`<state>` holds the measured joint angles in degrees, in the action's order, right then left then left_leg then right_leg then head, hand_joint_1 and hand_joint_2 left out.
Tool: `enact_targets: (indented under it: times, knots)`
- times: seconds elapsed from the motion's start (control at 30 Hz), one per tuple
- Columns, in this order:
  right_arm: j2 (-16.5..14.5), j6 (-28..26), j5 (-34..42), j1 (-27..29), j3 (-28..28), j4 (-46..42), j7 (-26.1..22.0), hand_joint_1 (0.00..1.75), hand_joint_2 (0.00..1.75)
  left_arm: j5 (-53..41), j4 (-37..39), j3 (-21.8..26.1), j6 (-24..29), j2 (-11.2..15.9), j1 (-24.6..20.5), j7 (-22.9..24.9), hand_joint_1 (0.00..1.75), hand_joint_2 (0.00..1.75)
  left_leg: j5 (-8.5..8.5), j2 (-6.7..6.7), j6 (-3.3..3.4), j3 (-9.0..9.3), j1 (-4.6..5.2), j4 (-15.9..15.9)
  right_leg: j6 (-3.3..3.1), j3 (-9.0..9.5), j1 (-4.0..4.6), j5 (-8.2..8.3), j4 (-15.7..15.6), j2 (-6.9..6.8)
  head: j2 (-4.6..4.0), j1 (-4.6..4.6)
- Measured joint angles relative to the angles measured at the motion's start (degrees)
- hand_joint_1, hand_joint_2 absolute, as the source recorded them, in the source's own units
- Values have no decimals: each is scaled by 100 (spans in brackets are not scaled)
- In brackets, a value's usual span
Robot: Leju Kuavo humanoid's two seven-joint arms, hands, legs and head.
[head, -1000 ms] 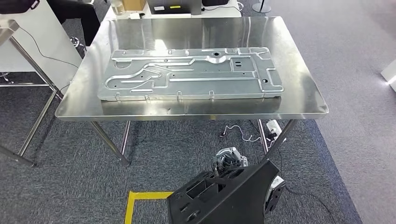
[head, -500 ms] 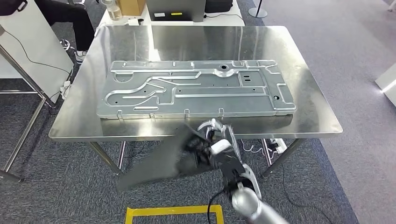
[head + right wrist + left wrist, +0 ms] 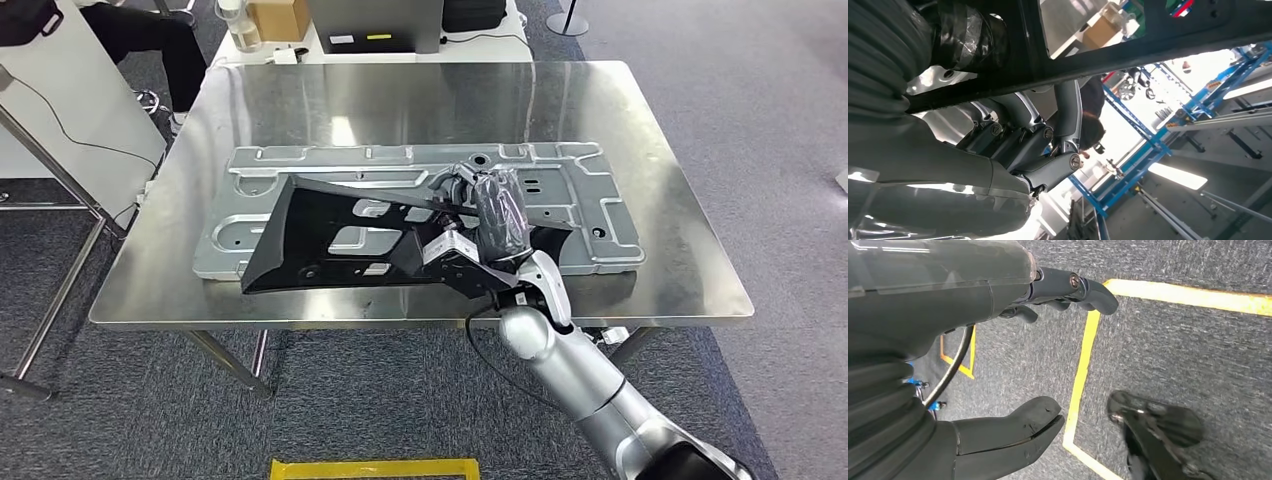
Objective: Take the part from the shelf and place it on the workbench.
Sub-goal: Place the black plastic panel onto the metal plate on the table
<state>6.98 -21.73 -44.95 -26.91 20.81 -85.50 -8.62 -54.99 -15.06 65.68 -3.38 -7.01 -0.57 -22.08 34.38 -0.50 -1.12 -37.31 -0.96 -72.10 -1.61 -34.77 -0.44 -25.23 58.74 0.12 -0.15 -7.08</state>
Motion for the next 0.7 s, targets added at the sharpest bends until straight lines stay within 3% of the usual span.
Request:
enact_targets:
  times: [0.07,0.13,0.3,0.37,0.43,0.47,0.5,0.53,0.6,0.63,0.7]
  knots:
    - [1,0,10,-3,0,13,1,175,175,-2,0,0,-1,9,7,-1,0,175,-495,9,15,188,-5,665,28,65,-4,-59,21,8,0,-1]
    - [2,-1,12,-30,0,25,0,175,175,-11,0,0,-4,13,-3,-5,0,175,-701,18,73,340,15,1190,81,90,5,-97,48,12,0,-2]
    - [33,-8,-160,-205,2,83,75,175,175,-76,0,2,-12,24,-6,-22,0,175,-815,22,279,362,22,1294,241,49,12,-203,149,10,0,-3]
    - [72,-2,-335,-330,2,133,178,175,175,-111,0,2,-14,32,-14,-29,0,175,-841,29,326,361,10,1313,299,-173,-5,-500,638,4,0,-3]
    - [106,13,-463,-455,2,218,242,175,175,-137,0,2,-14,45,-24,-35,0,175,-840,26,342,352,18,1313,341,-532,-14,-828,1394,1,0,-4]
    - [125,21,-490,-499,2,263,252,175,175,-143,0,2,-14,50,-26,-35,0,175,-838,21,346,355,22,1313,346,-646,-18,-863,1618,1,0,-4]
    - [143,26,-502,-534,2,303,254,175,175,-147,0,2,-14,55,-28,-35,0,175,-834,15,348,361,26,1312,339,-660,-18,-783,1624,1,0,-4]
    - [157,32,-527,-571,2,339,269,175,175,-154,0,2,-16,59,-30,-35,0,175,-830,8,347,372,30,1311,320,-564,-16,-606,1403,1,0,-4]
    - [176,53,-644,-685,4,401,351,175,175,-178,1,2,-22,62,-33,-35,0,175,-819,0,335,390,42,1311,248,-194,8,-218,613,1,0,-3]
    - [186,80,-736,-776,5,451,416,175,175,-200,2,2,-28,65,-38,-35,0,175,-817,0,317,385,48,1308,213,-55,29,-114,295,0,0,-4]
    - [221,163,-916,-1009,8,616,534,175,175,-240,5,2,-40,79,-52,-35,0,175,-822,3,270,357,48,1309,169,34,71,-95,57,0,0,-4]
